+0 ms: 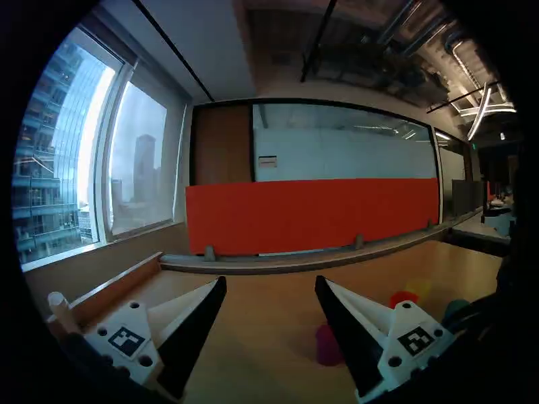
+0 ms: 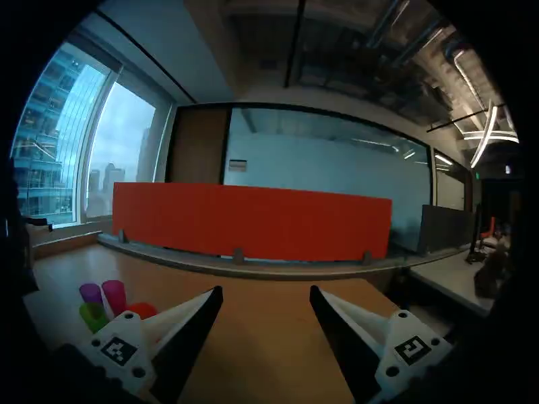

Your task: Pour water

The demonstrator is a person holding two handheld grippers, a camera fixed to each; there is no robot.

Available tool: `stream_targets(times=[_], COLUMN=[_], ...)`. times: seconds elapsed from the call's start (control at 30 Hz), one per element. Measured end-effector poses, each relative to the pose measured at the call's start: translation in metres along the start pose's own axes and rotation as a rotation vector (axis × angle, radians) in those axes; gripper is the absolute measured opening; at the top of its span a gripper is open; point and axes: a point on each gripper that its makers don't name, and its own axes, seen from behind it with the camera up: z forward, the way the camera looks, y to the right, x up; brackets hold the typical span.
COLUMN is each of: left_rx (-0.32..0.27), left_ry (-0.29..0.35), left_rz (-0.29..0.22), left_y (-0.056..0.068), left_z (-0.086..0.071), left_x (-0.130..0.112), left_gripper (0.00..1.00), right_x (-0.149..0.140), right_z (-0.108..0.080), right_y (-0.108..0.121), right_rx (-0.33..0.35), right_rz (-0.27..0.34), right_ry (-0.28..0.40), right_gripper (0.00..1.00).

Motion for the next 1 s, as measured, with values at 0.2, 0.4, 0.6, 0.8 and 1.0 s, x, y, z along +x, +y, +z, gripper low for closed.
stream_targets(times=[0.2, 0.4, 0.6, 0.8, 1.0], left_rx=[-0.034, -0.11, -0.189, -0.276, -0.378], left_ry=[0.01, 0.01, 0.002, -0.009, -0.025], left_rz=[0.005, 0.001, 0.0, 0.023, 0.023], left_y=[0.003, 0.017, 0.03, 0.047, 0.068], left_z=[0.005, 0.006, 0.006, 0.004, 0.0], left_x=[0.039, 0.068, 0.074, 0.077, 0.079], left_gripper=[0.98, 0.98, 0.98, 0.98, 0.98], right_x=[0.036, 0.059, 0.066, 0.071, 0.083], right_z=[-0.002, -0.004, -0.006, -0.011, -0.02], right_y=[0.001, -0.006, -0.022, -0.047, -0.073], right_rx=[0.034, 0.084, 0.161, 0.273, 0.392], right_rz=[0.015, 0.034, 0.035, 0.015, 0.008], right_ry=[0.01, 0.019, 0.01, 0.005, 0.004], right_gripper=[1.0, 1.0, 1.0, 1.0, 1.0])
